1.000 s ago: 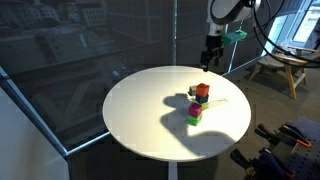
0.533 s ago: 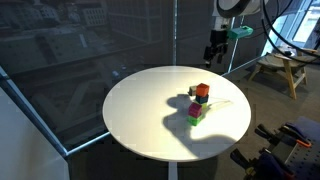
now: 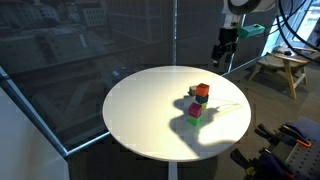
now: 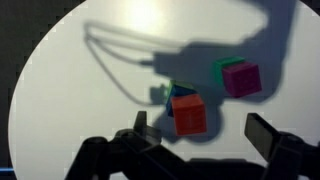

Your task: Pick up the orange block and put it on the blue block

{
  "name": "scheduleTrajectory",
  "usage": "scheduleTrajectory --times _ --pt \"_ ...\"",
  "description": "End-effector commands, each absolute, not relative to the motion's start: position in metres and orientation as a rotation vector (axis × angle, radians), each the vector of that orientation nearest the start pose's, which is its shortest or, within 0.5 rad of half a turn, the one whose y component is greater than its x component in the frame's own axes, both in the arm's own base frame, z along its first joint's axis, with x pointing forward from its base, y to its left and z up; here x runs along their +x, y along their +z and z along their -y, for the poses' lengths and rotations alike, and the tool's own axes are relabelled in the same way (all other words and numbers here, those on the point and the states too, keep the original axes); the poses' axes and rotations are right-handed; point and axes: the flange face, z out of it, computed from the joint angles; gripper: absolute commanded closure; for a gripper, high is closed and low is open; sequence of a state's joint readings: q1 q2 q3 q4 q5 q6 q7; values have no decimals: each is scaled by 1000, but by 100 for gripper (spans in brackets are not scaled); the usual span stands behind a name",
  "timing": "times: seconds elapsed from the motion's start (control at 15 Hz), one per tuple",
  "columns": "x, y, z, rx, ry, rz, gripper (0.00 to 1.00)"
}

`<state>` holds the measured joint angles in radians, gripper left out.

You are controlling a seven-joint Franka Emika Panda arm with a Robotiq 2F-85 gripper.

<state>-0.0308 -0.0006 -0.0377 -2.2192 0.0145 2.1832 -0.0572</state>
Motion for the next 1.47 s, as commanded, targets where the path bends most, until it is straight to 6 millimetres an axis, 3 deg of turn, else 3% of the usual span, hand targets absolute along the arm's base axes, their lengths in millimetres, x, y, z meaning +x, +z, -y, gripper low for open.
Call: scheduleTrajectory --times 0.0,0.53,0.6,1.4 --pt "500 384 36 -3114 33 -108 0" --pt "482 394 32 -3116 11 -215 0" --pt "491 388 34 -3120 30 -179 0" --pt "487 389 33 -3119 28 -185 0"
